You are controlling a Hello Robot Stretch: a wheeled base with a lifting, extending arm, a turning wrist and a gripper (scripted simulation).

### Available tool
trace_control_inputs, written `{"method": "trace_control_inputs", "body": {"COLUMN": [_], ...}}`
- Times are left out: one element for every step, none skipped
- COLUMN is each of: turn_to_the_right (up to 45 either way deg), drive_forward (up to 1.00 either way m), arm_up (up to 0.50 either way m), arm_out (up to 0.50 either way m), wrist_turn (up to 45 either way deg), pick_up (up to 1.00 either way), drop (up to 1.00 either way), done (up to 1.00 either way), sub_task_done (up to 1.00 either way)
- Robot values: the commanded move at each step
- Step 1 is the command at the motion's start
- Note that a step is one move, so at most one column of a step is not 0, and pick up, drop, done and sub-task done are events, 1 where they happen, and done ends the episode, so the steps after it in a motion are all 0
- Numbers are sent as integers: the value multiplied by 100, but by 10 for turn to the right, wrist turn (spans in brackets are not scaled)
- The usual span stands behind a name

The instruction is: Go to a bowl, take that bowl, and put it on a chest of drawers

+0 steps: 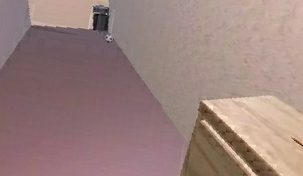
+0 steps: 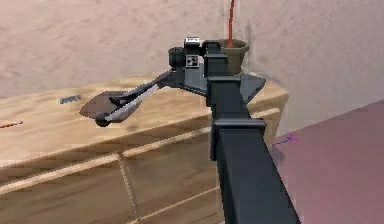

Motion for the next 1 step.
{"method": "trace_control_inputs", "body": {"turn_to_the_right": [0], "drive_forward": [0], "arm_up": [0], "arm_out": [0], "wrist_turn": [0], "pick_up": [0], "drop": [0], "done": [100], "sub_task_done": [0]}}
